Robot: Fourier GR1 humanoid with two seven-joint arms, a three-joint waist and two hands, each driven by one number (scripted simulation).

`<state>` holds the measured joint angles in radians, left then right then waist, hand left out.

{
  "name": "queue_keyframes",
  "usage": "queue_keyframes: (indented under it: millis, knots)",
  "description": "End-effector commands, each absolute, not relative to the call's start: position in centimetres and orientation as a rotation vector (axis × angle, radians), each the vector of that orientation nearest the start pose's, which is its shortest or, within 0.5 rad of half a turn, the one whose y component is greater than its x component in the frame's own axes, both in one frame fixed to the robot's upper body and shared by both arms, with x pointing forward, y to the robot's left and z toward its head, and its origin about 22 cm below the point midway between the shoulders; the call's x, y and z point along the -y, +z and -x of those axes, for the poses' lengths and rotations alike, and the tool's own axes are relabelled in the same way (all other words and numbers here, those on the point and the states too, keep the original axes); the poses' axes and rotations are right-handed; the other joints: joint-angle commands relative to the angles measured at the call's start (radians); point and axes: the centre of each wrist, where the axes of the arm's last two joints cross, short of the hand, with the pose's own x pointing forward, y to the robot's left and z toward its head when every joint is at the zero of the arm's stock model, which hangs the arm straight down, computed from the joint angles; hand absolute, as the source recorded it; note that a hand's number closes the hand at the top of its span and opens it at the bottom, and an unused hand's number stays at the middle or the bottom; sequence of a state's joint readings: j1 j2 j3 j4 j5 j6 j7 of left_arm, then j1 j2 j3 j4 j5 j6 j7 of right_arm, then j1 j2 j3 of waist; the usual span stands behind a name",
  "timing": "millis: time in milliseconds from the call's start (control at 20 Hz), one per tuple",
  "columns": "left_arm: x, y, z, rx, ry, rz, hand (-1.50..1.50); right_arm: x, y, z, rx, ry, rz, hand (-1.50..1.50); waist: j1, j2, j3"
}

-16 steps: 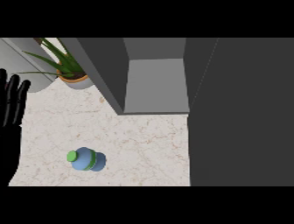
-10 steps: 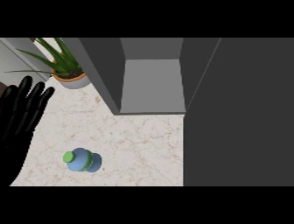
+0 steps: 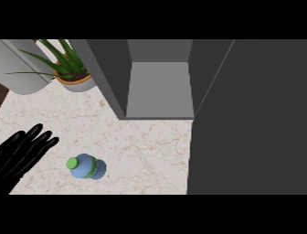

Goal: Pick up the bottled water, place it into the cabinet and close the cabinet

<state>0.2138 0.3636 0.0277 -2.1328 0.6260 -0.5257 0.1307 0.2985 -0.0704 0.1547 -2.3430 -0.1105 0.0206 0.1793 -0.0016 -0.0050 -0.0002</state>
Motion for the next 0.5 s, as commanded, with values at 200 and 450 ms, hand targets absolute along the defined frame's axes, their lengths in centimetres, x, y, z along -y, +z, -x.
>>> queue_keyframes:
  millis: [200,450]
  knots:
    - [-31.4,11.0,-13.2,1.704,-0.439,0.622,-1.50,22.3,14.3,-9.0,1.842,0.037,-0.162,-1.50,0.000,0.000,0.000]
    - [-32.9,11.3,-13.9,1.682,-0.471,0.573,-1.50,23.2,14.4,-8.8,1.844,0.044,-0.152,-1.50,-0.002,0.003,0.000]
